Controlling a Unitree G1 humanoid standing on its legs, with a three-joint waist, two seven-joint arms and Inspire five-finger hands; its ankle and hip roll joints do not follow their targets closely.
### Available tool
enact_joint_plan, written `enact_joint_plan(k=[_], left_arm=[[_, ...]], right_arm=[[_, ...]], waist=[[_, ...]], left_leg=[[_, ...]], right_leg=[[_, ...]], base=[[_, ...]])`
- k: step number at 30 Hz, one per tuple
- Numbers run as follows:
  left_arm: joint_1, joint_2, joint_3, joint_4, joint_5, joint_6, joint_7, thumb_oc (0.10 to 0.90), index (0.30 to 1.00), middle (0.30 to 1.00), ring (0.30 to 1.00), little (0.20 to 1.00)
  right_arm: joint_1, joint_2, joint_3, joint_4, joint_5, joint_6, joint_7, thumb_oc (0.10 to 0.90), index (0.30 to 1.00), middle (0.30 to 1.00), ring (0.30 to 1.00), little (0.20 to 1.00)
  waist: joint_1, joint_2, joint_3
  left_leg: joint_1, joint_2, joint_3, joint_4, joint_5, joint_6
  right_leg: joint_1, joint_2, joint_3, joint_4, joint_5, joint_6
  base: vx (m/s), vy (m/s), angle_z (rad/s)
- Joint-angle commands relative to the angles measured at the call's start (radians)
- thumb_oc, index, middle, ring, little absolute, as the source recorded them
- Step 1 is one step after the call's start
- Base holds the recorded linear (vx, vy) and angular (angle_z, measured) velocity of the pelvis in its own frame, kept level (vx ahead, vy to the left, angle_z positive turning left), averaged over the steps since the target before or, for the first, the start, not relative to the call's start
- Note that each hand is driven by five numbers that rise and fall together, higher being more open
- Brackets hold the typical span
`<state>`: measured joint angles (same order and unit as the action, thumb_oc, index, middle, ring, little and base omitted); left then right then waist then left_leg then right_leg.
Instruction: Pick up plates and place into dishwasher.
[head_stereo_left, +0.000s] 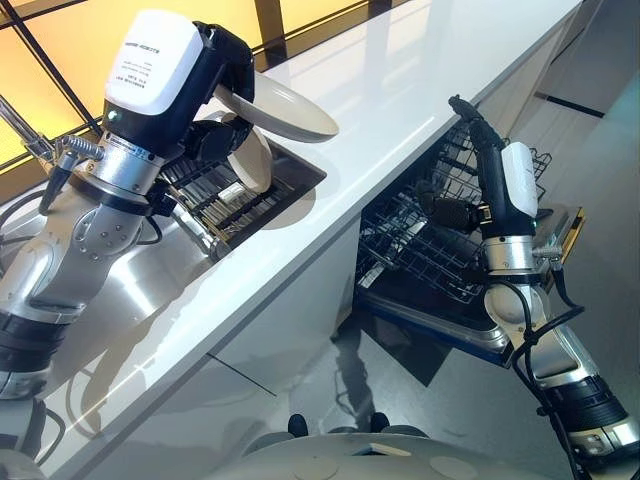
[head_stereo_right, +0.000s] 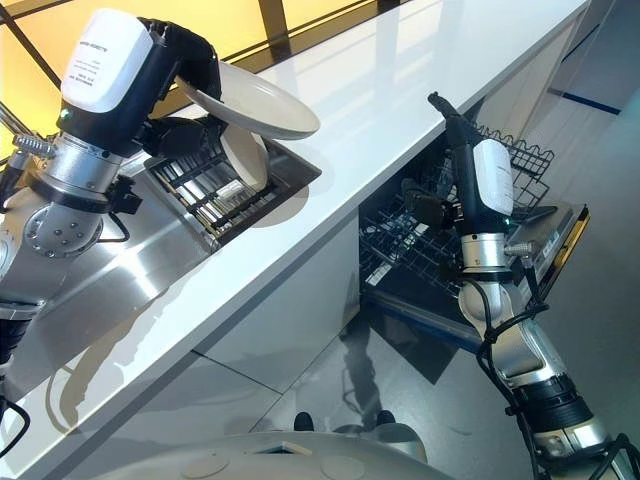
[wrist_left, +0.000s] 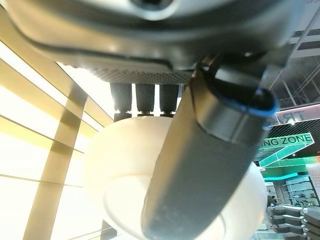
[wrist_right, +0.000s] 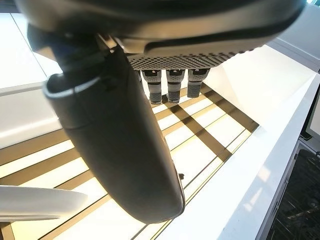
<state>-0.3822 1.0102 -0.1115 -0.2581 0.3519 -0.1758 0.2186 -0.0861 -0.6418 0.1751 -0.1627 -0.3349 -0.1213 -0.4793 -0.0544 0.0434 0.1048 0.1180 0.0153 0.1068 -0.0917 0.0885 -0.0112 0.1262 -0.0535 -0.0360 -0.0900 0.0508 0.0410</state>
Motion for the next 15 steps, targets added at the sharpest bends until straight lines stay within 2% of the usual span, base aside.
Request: enact_joint_plan(k=[1, 7, 15], left_arm=[[-0.095, 0.02, 0.044, 0.017, -0.049, -0.005, 0.055, 0.1, 0.3, 0.3, 0.3, 0.2], [-0.125, -0.024, -0.012, -0.006, -0.094, -0.022, 0.003, 0.1, 0.3, 0.3, 0.3, 0.2], [-0.17, -0.071, -0.078, -0.048, -0.15, -0.016, -0.046, 0.1, 0.3, 0.3, 0.3, 0.2]], right_arm=[[-0.155, -0.027, 0.028, -0.066, 0.009, -0.055, -0.023, 0.8, 0.9, 0.9, 0.9, 0.9], [-0.23, -0.007, 0.095, -0.088, 0.001, -0.04, -0.001, 0.8, 0.9, 0.9, 0.9, 0.9], [-0.272, 0.018, 0.164, -0.114, 0.062, -0.028, 0.069, 0.8, 0.9, 0.9, 0.9, 0.9]], waist=[[0.017, -0.019, -0.098], [0.028, -0.021, -0.099], [0.029, -0.024, -0.103]], left_leg=[[0.017, -0.053, 0.001, 0.007, -0.144, 0.021], [0.016, -0.057, -0.009, 0.007, -0.143, 0.021], [0.014, -0.056, -0.011, 0.007, -0.14, 0.022]], right_leg=[[-0.039, 0.026, -0.012, 0.027, -0.04, 0.064], [-0.037, 0.026, -0.016, 0.026, -0.041, 0.063], [-0.037, 0.026, -0.016, 0.031, -0.045, 0.062]], base=[[0.0, 0.0, 0.0], [0.0, 0.0, 0.0], [0.0, 0.0, 0.0]])
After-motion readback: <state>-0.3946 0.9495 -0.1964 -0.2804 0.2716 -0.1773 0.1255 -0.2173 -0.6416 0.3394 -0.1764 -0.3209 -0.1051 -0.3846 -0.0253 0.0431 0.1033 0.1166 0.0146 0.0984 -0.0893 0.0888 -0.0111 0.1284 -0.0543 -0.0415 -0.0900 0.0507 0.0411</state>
